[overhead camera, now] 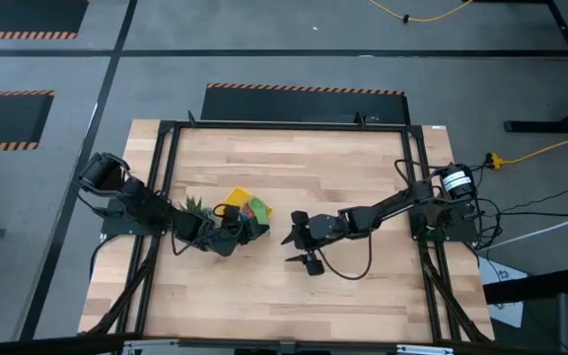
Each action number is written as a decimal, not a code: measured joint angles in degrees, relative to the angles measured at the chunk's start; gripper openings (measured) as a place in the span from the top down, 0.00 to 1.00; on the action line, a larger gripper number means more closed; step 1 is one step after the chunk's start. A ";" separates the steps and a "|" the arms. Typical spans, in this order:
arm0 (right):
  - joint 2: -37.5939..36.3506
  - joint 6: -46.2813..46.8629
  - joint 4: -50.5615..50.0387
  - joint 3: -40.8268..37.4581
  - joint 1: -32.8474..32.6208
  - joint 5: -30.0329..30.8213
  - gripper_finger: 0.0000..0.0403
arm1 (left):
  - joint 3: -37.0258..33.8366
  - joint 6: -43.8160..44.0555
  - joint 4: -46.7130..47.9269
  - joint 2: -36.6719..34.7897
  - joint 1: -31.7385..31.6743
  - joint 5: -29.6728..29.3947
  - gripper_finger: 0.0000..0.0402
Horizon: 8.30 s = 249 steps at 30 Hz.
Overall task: Nest measuring cups in basket
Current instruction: Put the stacked measuring cups into the yellow bin, then return to Home Position
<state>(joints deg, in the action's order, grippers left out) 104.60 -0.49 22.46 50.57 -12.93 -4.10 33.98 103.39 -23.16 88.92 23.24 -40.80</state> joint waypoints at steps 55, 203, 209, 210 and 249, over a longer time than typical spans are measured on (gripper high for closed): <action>0.01 0.03 -0.01 0.00 0.00 -0.02 0.38 | 0.04 -6.04 -4.84 -1.29 7.69 32.17 0.71; -0.62 -5.26 -11.94 8.85 6.68 17.90 0.38 | 0.04 -52.88 19.21 -7.89 1.53 20.55 0.71; 3.24 -2.60 -9.24 8.87 6.70 17.41 0.38 | 0.04 -52.89 19.10 -7.91 1.53 20.53 0.71; 4.04 -2.60 -8.53 8.87 6.60 16.79 0.38 | 0.04 -52.87 19.04 -7.91 1.53 20.52 0.71; -24.99 -3.27 -16.09 8.83 6.15 0.96 0.38 | 5.04 -89.58 13.92 -34.55 -1.09 17.28 0.71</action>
<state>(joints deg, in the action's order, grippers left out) 79.61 -3.76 6.37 59.40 -6.78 -3.14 39.02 13.81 -9.24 54.37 22.15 -23.52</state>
